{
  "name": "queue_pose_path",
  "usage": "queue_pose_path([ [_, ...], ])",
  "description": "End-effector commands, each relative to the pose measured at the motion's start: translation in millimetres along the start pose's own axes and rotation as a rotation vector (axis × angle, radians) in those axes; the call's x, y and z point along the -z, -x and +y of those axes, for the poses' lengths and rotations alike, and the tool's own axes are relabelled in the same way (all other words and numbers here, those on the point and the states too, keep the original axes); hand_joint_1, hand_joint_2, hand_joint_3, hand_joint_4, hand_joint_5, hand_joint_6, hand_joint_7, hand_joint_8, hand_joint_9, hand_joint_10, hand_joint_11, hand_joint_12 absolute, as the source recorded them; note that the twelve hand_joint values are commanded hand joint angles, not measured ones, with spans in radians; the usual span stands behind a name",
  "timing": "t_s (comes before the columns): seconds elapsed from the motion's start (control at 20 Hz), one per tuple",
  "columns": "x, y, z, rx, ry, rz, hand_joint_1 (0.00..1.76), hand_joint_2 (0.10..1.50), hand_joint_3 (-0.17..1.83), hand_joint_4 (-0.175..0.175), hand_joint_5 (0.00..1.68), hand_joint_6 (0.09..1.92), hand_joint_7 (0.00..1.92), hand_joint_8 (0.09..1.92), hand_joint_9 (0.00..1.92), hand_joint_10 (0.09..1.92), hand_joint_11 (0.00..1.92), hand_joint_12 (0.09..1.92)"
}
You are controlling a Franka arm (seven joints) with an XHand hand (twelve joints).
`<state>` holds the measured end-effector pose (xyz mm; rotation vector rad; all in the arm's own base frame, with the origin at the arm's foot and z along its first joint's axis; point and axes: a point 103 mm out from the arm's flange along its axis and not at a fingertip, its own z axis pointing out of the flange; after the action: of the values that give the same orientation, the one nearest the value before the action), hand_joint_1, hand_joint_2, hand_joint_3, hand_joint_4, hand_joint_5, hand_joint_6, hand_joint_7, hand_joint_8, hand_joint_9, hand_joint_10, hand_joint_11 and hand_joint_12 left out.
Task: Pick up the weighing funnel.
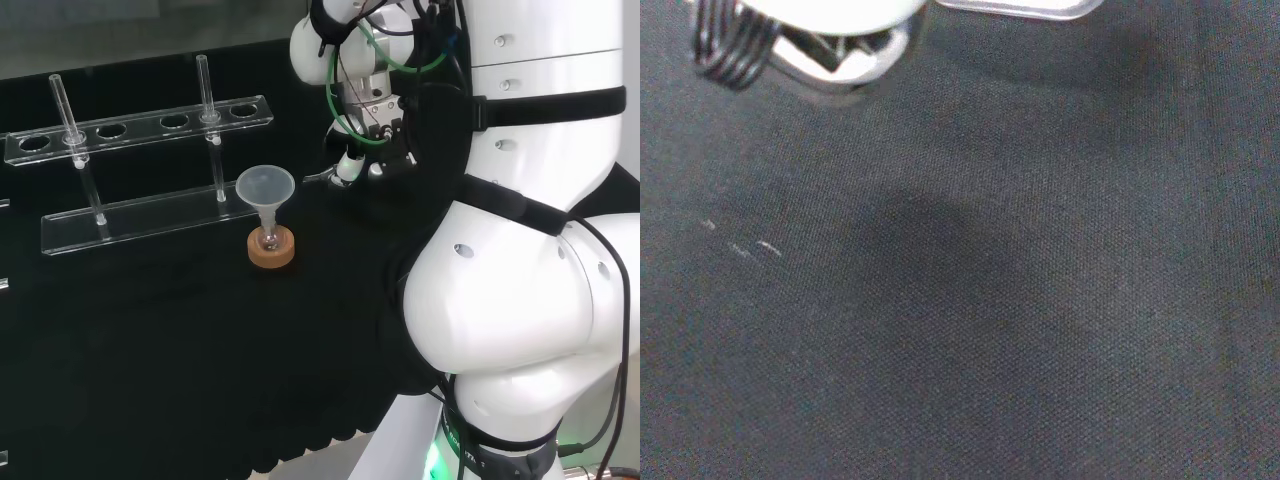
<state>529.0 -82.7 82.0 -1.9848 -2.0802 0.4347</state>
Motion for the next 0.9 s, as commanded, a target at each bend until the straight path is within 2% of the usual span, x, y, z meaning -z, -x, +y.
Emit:
queue_pose_path([
  [0.05,-4.3,0.3,5.0,-0.009,-0.012,-0.007,0.95,0.59,0.56,-0.001,0.65,0.09,0.41,0.67,0.66,0.55,0.42,1.31],
  [0.65,-9.8,4.0,9.1,-0.032,-0.022,-0.013,0.95,0.58,0.6,0.006,0.7,0.14,0.43,0.66,0.67,0.54,0.44,1.3],
  [0.9,-10.5,1.7,10.6,-0.042,-0.02,-0.014,0.95,0.58,0.62,0.007,0.66,0.28,0.43,0.66,0.68,0.52,0.44,1.29],
])
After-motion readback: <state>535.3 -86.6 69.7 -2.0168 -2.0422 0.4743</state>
